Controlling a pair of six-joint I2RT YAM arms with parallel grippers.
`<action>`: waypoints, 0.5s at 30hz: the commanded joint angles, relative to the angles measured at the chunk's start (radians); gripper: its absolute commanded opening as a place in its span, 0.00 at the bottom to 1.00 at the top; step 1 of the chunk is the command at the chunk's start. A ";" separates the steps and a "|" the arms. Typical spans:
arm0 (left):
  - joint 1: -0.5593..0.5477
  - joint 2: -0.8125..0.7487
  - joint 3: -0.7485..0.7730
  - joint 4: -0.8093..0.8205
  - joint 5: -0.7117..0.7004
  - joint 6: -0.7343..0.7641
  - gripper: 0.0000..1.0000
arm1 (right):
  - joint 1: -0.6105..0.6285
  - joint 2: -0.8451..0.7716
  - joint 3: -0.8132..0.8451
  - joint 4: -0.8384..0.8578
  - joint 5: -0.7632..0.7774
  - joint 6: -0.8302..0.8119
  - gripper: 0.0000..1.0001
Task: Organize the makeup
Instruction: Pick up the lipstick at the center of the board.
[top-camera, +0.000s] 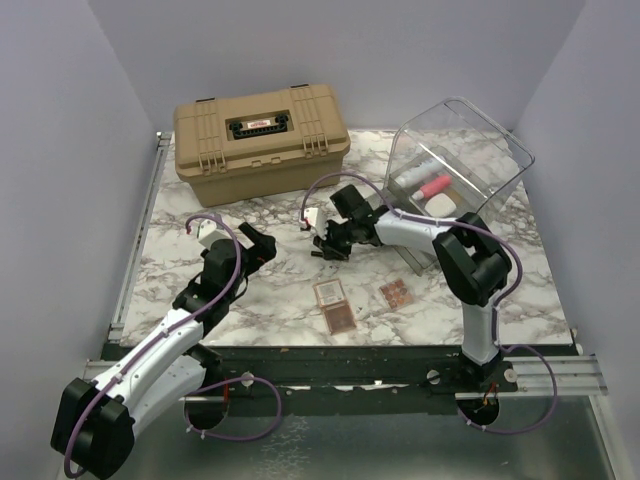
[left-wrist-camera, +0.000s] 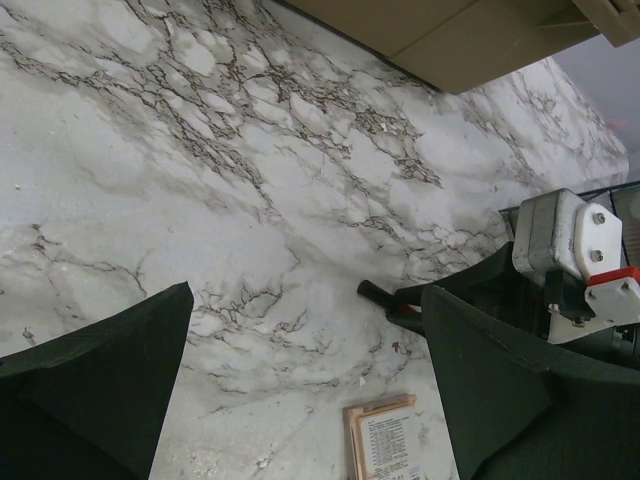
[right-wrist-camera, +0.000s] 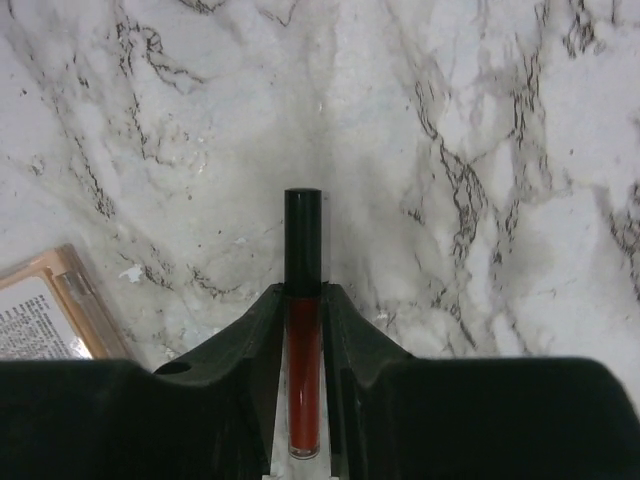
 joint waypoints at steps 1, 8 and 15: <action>0.007 0.002 0.008 -0.022 -0.019 0.010 0.98 | 0.020 0.001 -0.126 0.029 0.128 0.239 0.27; 0.007 0.010 0.012 -0.021 -0.016 0.009 0.98 | 0.058 -0.019 -0.208 0.079 0.215 0.361 0.30; 0.007 0.013 0.014 -0.022 -0.012 0.009 0.98 | 0.068 -0.051 -0.236 0.079 0.261 0.422 0.28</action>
